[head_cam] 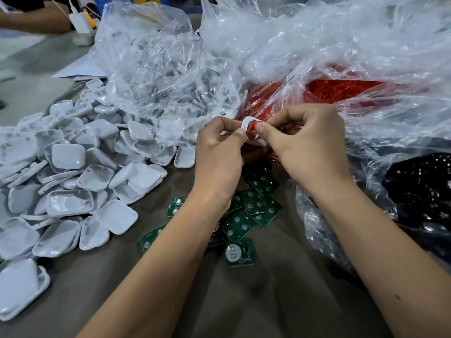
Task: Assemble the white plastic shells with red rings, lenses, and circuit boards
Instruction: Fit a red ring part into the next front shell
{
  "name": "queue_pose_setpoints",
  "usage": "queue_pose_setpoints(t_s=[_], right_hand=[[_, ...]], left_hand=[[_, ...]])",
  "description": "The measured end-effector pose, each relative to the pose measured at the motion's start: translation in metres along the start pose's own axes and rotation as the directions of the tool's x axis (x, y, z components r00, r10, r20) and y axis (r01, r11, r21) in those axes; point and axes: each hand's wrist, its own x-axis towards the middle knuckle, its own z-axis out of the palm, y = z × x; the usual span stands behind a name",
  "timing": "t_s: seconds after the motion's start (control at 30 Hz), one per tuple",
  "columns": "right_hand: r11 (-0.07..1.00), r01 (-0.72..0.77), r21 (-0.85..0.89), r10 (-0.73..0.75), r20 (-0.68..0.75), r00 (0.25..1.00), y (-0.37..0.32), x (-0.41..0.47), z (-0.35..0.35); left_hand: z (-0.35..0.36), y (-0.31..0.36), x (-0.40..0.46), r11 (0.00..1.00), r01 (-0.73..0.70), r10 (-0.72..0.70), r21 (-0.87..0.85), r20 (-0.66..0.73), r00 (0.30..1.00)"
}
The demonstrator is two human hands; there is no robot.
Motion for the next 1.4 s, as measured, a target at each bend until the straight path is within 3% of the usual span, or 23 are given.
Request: queue_pose_setpoints(t_s=[0.33, 0.7, 1.4], right_hand=[[0.998, 0.044, 0.053, -0.044, 0.005, 0.999, 0.0008, -0.0022, -0.0002], [0.993, 0.094, 0.070, -0.095, 0.024, 0.995, 0.0012, -0.0024, 0.0014], [0.991, 0.018, 0.136, -0.026, 0.064, 0.998, 0.0018, -0.0005, -0.0007]], left_hand=[[-0.0027, -0.0023, -0.0002, 0.987, -0.083, 0.080, 0.137, 0.030, 0.996], [-0.0014, -0.0001, 0.0006, 0.991, 0.062, -0.059, -0.117, 0.029, 0.998], [-0.0041, 0.0004, -0.0020, 0.997, -0.076, 0.078, -0.017, 0.110, 0.991]])
